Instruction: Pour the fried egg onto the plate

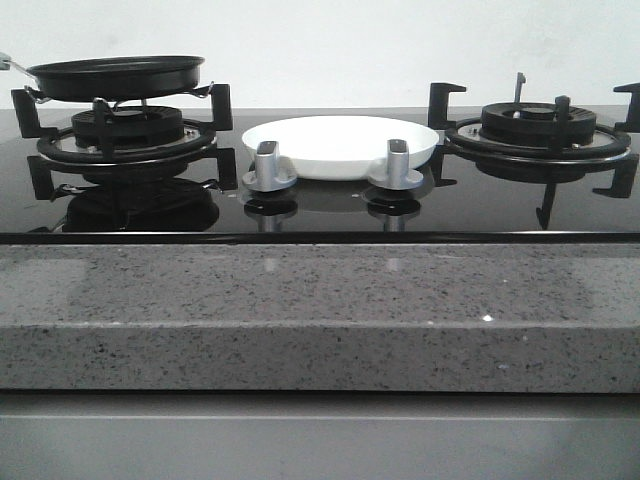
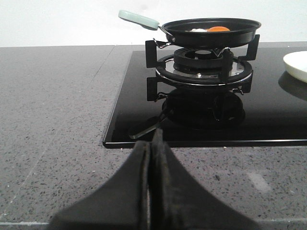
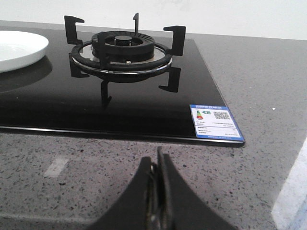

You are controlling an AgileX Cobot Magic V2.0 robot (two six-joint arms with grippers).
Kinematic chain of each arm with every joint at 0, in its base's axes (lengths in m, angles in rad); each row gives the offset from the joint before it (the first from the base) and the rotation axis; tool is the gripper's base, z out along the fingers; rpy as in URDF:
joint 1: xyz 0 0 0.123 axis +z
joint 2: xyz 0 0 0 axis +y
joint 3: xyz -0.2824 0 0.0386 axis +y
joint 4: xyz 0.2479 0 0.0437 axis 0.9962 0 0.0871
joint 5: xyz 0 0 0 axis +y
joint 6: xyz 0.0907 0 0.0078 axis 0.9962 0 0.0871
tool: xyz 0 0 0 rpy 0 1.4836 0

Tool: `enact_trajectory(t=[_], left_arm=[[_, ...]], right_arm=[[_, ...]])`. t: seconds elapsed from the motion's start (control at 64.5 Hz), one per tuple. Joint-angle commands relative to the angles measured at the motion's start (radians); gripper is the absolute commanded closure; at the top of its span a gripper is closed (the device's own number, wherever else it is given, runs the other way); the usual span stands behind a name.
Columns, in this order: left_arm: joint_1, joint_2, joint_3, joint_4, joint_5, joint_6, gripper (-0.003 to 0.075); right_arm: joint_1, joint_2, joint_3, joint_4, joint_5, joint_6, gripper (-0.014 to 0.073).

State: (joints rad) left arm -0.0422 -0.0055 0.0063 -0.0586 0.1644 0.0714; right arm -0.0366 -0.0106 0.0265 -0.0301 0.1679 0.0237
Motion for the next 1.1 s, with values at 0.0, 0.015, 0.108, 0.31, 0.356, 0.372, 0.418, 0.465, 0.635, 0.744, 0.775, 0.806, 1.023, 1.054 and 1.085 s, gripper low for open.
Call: enact_trajectory(t=[0.0, 0.015, 0.108, 0.31, 0.356, 0.372, 0.418, 0.465, 0.635, 0.744, 0.775, 0.806, 1.023, 1.054, 1.085], left_arm=[[-0.010, -0.018, 0.005, -0.003, -0.087, -0.010, 0.0739], [-0.010, -0.018, 0.005, -0.003, -0.087, -0.010, 0.0739], [-0.010, -0.018, 0.005, -0.003, -0.087, -0.010, 0.0739], [-0.010, -0.018, 0.005, -0.003, -0.087, -0.010, 0.0739], [-0.010, -0.018, 0.005, -0.003, -0.087, -0.010, 0.0739], [-0.010, -0.018, 0.005, -0.003, -0.087, -0.010, 0.0739], [-0.010, -0.018, 0.005, -0.003, -0.087, -0.010, 0.0739], [-0.010, -0.018, 0.005, -0.003, -0.087, -0.010, 0.0739], [-0.010, -0.018, 0.005, -0.003, -0.087, -0.010, 0.0739], [-0.010, -0.018, 0.005, -0.003, -0.087, -0.010, 0.0739], [-0.010, -0.018, 0.005, -0.003, -0.087, -0.010, 0.0739], [-0.010, -0.018, 0.005, -0.003, -0.087, -0.010, 0.0739], [-0.010, -0.018, 0.005, -0.003, -0.087, -0.010, 0.0739], [-0.010, -0.018, 0.005, -0.003, -0.087, -0.010, 0.0739], [-0.010, -0.018, 0.005, -0.003, -0.098, -0.010, 0.0739]], right_arm=[[-0.006, -0.018, -0.004, 0.002, -0.087, -0.005, 0.0662], [-0.006, -0.018, -0.004, 0.002, -0.087, -0.005, 0.0662], [-0.006, -0.018, -0.004, 0.002, -0.087, -0.005, 0.0662], [-0.006, -0.018, -0.004, 0.002, -0.087, -0.005, 0.0662], [-0.006, -0.018, -0.004, 0.002, -0.087, -0.005, 0.0662], [-0.006, -0.018, -0.004, 0.002, -0.087, -0.005, 0.0662], [-0.006, -0.018, -0.004, 0.002, -0.087, -0.005, 0.0662], [-0.006, -0.018, -0.004, 0.002, -0.087, -0.005, 0.0662], [-0.006, -0.018, -0.004, 0.002, -0.087, -0.005, 0.0662], [-0.006, -0.018, -0.004, 0.002, -0.087, -0.005, 0.0662], [-0.006, -0.018, -0.004, 0.002, -0.087, -0.005, 0.0662], [-0.006, -0.018, -0.004, 0.002, -0.087, -0.005, 0.0662], [-0.006, -0.018, -0.005, 0.002, -0.094, -0.005, 0.0662], [-0.006, -0.018, -0.005, 0.002, -0.100, -0.005, 0.0662], [-0.006, -0.018, -0.005, 0.002, -0.111, -0.005, 0.0662]])
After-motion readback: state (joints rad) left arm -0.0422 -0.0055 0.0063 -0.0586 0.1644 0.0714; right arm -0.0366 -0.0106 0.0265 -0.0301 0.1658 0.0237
